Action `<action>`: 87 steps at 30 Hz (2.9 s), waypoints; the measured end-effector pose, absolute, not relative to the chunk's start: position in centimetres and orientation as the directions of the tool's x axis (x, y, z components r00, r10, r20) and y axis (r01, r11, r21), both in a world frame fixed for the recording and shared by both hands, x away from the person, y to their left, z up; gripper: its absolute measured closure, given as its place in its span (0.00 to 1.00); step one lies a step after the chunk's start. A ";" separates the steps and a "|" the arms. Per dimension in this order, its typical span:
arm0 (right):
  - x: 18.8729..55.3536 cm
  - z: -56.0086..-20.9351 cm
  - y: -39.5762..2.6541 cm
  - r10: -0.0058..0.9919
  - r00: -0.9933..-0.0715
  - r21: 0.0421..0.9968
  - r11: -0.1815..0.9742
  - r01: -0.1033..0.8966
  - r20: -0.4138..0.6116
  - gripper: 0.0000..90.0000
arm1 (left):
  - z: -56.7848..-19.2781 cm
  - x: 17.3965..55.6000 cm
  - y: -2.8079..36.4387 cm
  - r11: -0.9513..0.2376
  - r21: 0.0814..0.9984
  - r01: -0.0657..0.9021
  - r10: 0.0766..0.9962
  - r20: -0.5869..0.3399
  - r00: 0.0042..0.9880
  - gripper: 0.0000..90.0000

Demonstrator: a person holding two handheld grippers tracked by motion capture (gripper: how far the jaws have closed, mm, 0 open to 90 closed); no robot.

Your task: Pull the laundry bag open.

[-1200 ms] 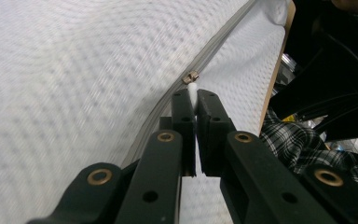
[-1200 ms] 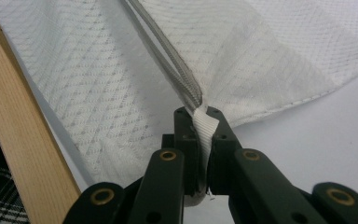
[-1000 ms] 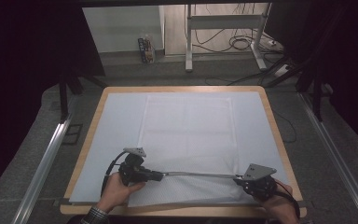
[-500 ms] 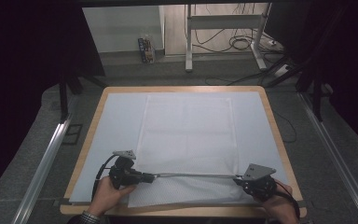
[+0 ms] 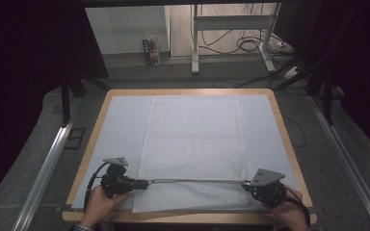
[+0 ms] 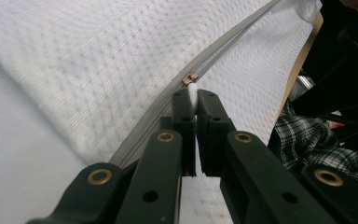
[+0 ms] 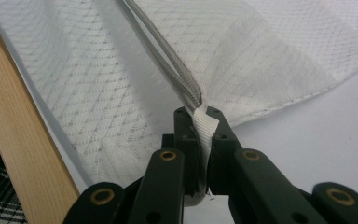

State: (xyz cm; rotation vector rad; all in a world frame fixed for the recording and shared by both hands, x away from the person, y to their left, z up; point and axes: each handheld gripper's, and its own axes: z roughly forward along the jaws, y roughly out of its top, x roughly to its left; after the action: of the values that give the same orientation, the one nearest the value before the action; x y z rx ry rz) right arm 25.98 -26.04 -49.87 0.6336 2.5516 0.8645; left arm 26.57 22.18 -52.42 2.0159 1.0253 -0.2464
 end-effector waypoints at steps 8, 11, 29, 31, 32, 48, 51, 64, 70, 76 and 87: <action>26.0 -49.9 -26.1 0.527 -0.827 0.637 0.709 0.301 -0.196 0.94 | -52.6 26.0 23.7 -0.287 0.593 0.752 0.597 -0.504 0.625 0.97; 26.0 -49.9 -26.1 0.524 -0.828 0.635 0.714 0.296 -0.202 0.94 | -52.6 25.8 24.0 -0.286 0.590 0.755 0.609 -0.496 0.619 0.97; 26.0 -49.8 -26.4 0.532 -0.824 0.638 0.707 0.304 -0.196 0.94 | -52.8 25.2 25.9 -0.261 0.576 0.775 0.671 -0.469 0.574 0.97; 25.9 -49.8 -26.3 0.532 -0.824 0.637 0.707 0.307 -0.194 0.94 | -52.8 25.1 25.9 -0.259 0.577 0.774 0.678 -0.462 0.571 0.97; 26.0 -49.8 -26.3 0.531 -0.825 0.636 0.708 0.306 -0.194 0.94 | -52.8 25.1 25.9 -0.262 0.574 0.776 0.691 -0.450 0.566 0.97; 25.5 -50.7 -26.2 0.540 -0.832 0.594 0.714 0.371 -0.130 0.62 | -53.0 25.1 25.6 -0.283 0.553 0.784 0.717 -0.420 0.556 0.97; 25.3 -50.8 -26.5 0.545 -0.833 0.589 0.705 0.395 -0.093 0.51 | -53.0 24.9 25.7 -0.283 0.554 0.783 0.720 -0.416 0.555 0.97; 24.7 -50.9 -29.1 0.572 -0.818 0.599 0.679 0.424 -0.070 0.38 | -53.2 24.5 25.5 -0.289 0.557 0.778 0.726 -0.403 0.558 0.96; 24.8 -50.5 -28.3 0.575 -0.815 0.634 0.657 0.408 -0.072 0.29 | -53.0 24.4 24.9 -0.303 0.595 0.744 0.737 -0.349 0.579 0.77; 25.1 -50.2 -28.0 0.598 -0.800 0.674 0.609 0.418 -0.044 0.16 | -52.6 24.1 24.1 -0.335 0.651 0.682 0.758 -0.244 0.605 0.52; 25.2 -49.5 -28.6 0.641 -0.767 0.725 0.544 0.422 -0.035 0.07 | -51.9 22.6 23.8 -0.353 0.719 0.599 0.791 -0.113 0.602 0.26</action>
State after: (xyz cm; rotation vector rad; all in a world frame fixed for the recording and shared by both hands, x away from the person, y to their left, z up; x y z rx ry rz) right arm 25.17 -28.58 -49.54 0.8815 2.4878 1.0515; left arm 22.63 23.83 -51.90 2.0795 1.0941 0.3278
